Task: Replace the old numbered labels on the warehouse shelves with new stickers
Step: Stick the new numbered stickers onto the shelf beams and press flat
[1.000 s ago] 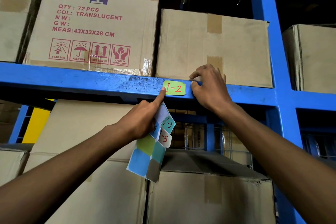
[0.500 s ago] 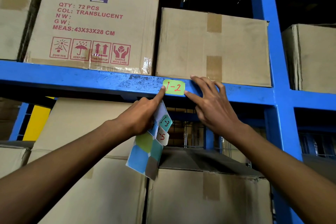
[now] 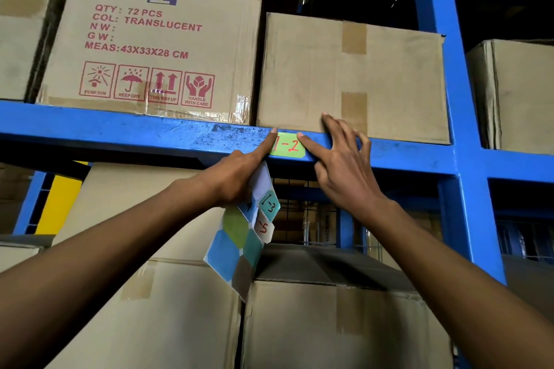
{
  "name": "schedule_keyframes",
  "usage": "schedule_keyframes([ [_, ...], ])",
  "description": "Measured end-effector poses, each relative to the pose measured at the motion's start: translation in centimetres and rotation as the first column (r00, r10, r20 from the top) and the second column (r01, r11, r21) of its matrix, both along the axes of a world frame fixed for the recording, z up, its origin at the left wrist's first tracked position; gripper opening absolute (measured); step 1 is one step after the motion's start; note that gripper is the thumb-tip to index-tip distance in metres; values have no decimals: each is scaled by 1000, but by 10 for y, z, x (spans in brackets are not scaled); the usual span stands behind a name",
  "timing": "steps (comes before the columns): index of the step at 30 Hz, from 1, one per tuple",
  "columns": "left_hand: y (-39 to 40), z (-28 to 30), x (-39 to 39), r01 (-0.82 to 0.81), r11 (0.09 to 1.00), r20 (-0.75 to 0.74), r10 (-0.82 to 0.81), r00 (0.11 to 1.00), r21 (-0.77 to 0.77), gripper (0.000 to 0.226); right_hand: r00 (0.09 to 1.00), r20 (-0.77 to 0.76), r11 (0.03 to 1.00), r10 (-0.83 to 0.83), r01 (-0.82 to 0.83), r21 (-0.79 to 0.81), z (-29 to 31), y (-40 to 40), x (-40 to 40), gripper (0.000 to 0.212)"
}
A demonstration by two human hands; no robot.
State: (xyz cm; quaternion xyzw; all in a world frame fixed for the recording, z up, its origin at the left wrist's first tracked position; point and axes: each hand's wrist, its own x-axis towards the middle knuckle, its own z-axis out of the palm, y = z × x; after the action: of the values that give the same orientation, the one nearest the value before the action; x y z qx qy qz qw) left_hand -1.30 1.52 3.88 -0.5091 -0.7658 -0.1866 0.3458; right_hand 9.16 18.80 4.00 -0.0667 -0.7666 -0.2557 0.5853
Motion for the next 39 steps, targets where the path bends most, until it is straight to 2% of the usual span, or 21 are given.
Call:
schedule_keyframes([
  [4,1,-5,-5,64,997,48,-66,997,40,107,996,-27,994,-90,92,61,0,2,-2,58],
  [8,4,-11,-10,120,987,104,-132,986,111,106,992,-63,994,-110,108,-37,-4,4,-1,58],
  [11,5,-26,-7,219,947,189,-266,945,237,101,999,-27,994,-24,21,-111,-9,0,5,56],
  [14,3,-47,0,328,859,285,-453,845,392,96,992,-21,985,128,-130,-117,-24,-3,18,50],
  [17,0,-64,8,380,737,369,-632,682,560,93,962,-28,942,271,-271,-198,-49,-1,33,35],
  [19,1,-72,14,384,648,386,-727,567,657,92,947,-39,913,318,-317,-255,-64,3,40,34],
  [21,2,-77,20,380,587,379,-782,495,715,91,937,-48,890,346,-343,-299,-74,8,46,37],
  [25,6,-84,31,375,574,374,-790,485,728,88,927,-92,864,365,-374,-337,-81,10,54,37],
  [29,10,-88,36,418,525,348,-834,428,742,83,924,-131,859,359,-382,-340,-81,7,57,27],
  [32,11,-88,41,453,503,322,-849,420,736,81,916,-176,845,362,-402,-354,-79,6,59,27],
  [39,10,-88,51,480,515,294,-837,462,710,74,914,-209,835,347,-403,-375,-78,1,58,27],
])
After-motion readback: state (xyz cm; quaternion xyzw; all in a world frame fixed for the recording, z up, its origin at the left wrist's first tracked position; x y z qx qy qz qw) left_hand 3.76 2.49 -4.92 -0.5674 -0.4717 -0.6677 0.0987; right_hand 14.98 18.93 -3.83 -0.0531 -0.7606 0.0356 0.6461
